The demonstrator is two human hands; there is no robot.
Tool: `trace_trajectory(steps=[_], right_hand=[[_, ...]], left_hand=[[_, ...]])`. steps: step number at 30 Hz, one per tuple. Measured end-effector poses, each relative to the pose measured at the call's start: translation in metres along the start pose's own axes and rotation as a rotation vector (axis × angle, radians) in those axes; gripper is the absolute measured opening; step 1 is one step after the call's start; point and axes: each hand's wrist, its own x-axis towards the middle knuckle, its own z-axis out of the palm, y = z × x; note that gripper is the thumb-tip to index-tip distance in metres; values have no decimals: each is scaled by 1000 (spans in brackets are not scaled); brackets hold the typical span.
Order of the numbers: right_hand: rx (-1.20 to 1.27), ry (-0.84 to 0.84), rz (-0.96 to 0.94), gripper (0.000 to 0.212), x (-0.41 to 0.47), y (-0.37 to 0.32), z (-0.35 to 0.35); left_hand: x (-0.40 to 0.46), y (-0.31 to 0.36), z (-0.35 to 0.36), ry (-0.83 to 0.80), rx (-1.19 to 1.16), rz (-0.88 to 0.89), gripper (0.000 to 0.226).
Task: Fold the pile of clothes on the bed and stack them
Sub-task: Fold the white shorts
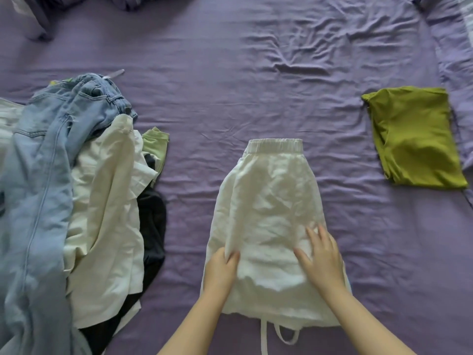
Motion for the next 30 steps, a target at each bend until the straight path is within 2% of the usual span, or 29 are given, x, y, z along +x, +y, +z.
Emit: trace_trajectory(steps=[4, 7, 9, 10, 11, 12, 14, 16, 18, 21, 23, 24, 27, 30], right_hand=[[76, 30, 95, 63, -17, 12, -9], [169, 25, 173, 62, -33, 29, -15], [259, 35, 211, 59, -43, 41, -17], [312, 44, 233, 57, -47, 47, -18], [366, 47, 254, 54, -50, 49, -17], [424, 47, 282, 49, -51, 52, -17], [535, 52, 333, 30, -53, 58, -17], [599, 40, 346, 17, -52, 65, -18], [648, -13, 329, 10, -50, 71, -19], [759, -61, 334, 15, -48, 81, -23], [854, -76, 356, 16, -47, 86, -25], [899, -85, 358, 15, -47, 89, -25], [989, -91, 343, 12, -48, 98, -27], [882, -67, 353, 9, -47, 107, -30]], left_hand=[[-5, -11, -22, 118, 33, 47, 21], [-1, -13, -31, 153, 263, 12, 10], [-2, -8, -26, 282, 483, 34, 40], [-6, -2, -18, 351, 542, 98, 51], [-11, 5, -11, 376, 543, 189, 52], [-17, 14, -1, 323, 491, 280, 45], [-31, 32, 32, 83, 347, 377, 26], [-45, 47, 70, -129, 317, 359, 16], [-54, 58, 108, -225, 288, 316, 16], [-63, 63, 148, -236, 220, 218, 32], [-65, 62, 157, -189, 191, 167, 48], [-64, 60, 159, -167, 203, 160, 48], [-56, 56, 148, -191, 261, 192, 20], [-48, 56, 125, -237, 113, 232, 14]])
